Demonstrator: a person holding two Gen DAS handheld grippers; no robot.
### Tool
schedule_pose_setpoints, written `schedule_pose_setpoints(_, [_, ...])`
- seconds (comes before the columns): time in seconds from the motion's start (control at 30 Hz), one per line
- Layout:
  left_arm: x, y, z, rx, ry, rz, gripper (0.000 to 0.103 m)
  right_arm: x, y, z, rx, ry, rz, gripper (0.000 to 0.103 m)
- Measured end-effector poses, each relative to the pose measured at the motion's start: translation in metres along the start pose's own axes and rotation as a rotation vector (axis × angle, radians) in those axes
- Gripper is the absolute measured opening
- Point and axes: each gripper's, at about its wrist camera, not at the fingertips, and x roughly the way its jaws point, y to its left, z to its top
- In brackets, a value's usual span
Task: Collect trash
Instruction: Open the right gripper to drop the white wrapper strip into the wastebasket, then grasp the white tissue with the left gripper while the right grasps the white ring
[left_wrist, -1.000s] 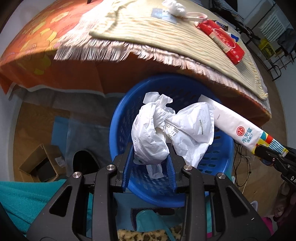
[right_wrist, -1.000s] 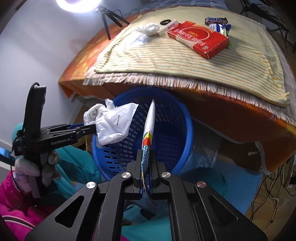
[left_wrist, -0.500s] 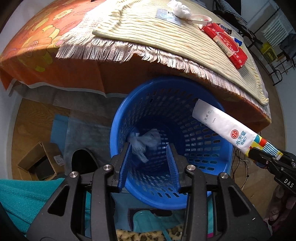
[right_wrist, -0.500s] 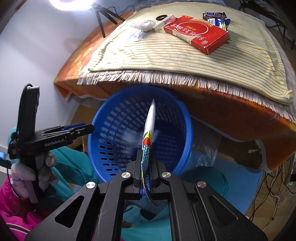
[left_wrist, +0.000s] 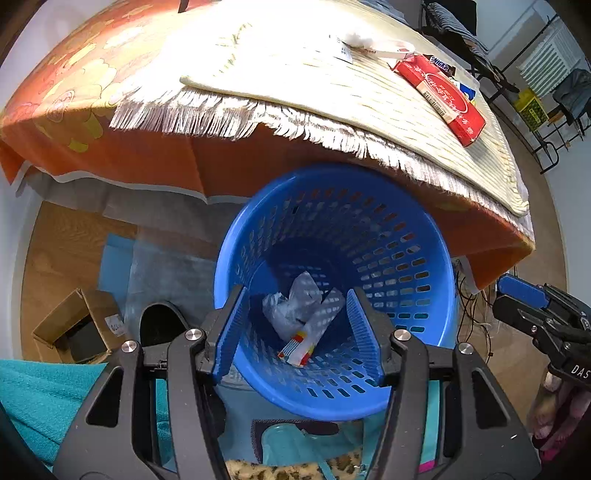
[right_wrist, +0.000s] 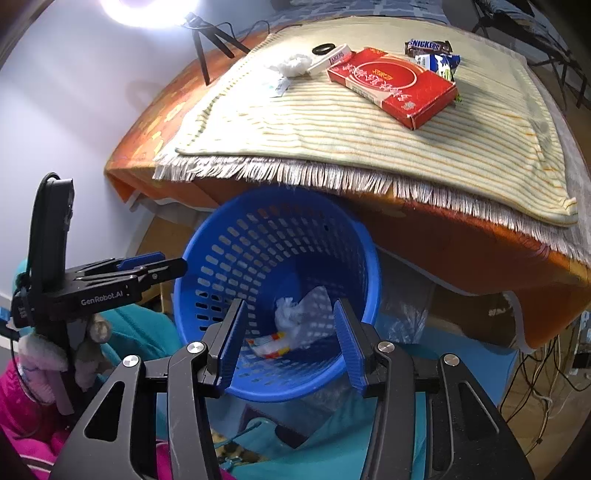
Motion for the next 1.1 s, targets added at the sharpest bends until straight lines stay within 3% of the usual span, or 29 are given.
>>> schedule_pose_setpoints(0.37, [-0.009,-0.011,0.006,0.025,-0.022,-0.022,0.057,-0.008,-0.009,0.007,0.033,-0.056,-0.030,0.047])
schedule_pose_setpoints(0.57, [-0.017,-0.020,0.023,0.058,-0.042,-0.028,0.057,-0.022,-0.014,0.016,0.010,-0.133,-0.074,0.047])
schedule_pose_setpoints(0.63, [-0.021,-0.024,0.033,0.073,-0.053,-0.028,0.057,-0.027,-0.016,0.020,0.000,-0.160,-0.083,0.052])
schedule_pose_setpoints(0.7, [-0.023,-0.028,0.042,0.085,-0.064,-0.032,0.060,-0.032,-0.019,0.025,-0.017,-0.189,-0.094,0.072])
schedule_pose_setpoints(0.73, [-0.025,-0.029,0.047,0.089,-0.072,-0.033,0.062,-0.035,-0.020,0.028,-0.026,-0.208,-0.107,0.075])
schedule_pose_setpoints(0.83, [-0.028,-0.031,0.065,0.093,-0.084,-0.045,0.064,-0.042,-0.021,0.037,-0.054,-0.246,-0.129,0.076])
schedule_pose_setpoints(1.1, [-0.033,-0.036,0.119,0.104,-0.125,-0.063,0.064,-0.047,-0.033,0.068,-0.069,-0.239,-0.118,0.079])
